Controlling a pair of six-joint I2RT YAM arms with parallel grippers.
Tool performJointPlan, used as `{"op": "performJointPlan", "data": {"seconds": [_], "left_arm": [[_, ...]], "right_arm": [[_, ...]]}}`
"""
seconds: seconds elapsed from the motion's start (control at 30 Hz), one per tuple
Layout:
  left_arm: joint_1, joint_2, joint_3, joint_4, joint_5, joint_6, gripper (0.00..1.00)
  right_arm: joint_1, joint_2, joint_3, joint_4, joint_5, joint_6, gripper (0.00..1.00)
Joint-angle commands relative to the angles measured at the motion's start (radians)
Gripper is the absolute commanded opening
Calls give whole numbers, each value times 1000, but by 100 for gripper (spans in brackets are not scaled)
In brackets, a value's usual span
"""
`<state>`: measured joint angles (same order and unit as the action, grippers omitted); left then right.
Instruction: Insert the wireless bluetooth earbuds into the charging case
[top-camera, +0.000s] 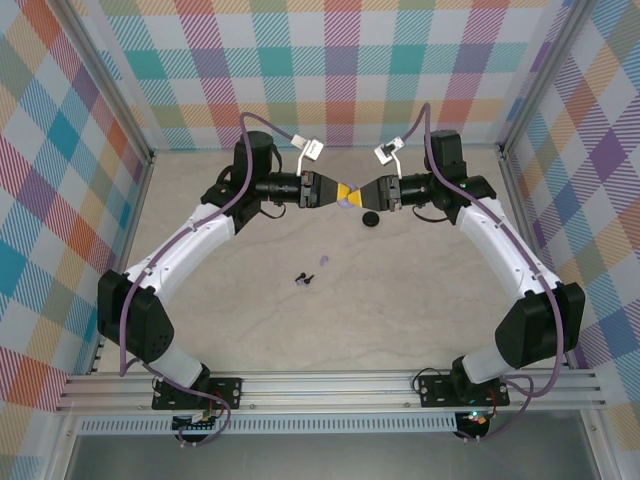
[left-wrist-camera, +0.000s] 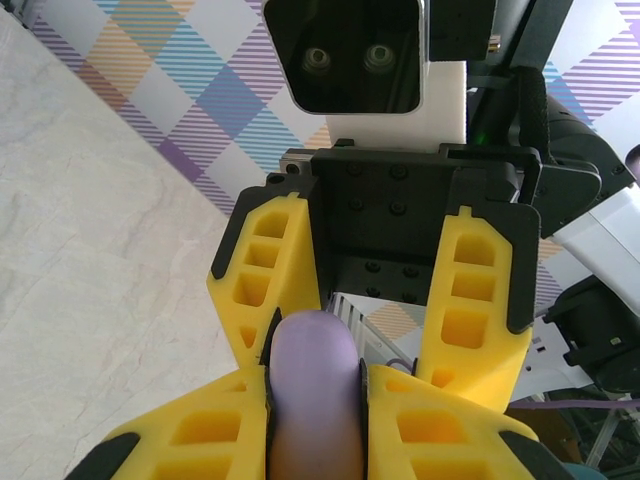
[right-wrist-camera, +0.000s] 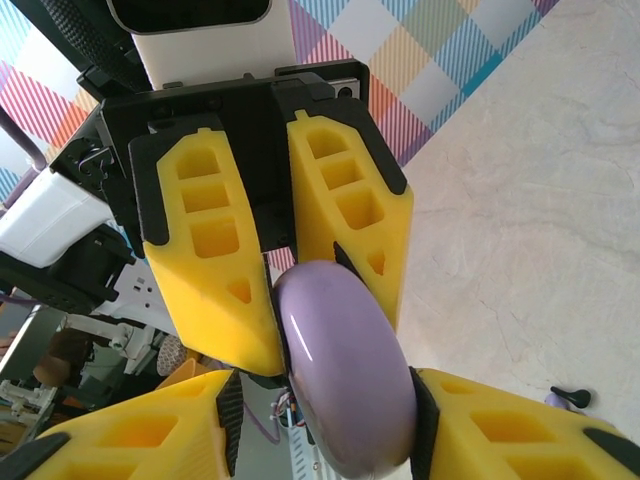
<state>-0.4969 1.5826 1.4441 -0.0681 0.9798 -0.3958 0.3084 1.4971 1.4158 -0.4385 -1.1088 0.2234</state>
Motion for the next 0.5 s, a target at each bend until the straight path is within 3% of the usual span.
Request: {"op": "performJointPlan", "data": {"seconds": [0.0,0.2,0.4,0.47], "left_arm": [[-11,-17,18,47,14,5,16],[-12,-14,19,31,7,15,18],[-12,-22,24,-13,-11,39,45],[-12,-29,24,-25,-20,43,50]], "right_arm": [[9,5,38,24,-52,-12,44],[9,-8,28,47,-21,3,31],[7,-31,7,68,49,20,22],[4,-39,-4,85,66,32,20]]}}
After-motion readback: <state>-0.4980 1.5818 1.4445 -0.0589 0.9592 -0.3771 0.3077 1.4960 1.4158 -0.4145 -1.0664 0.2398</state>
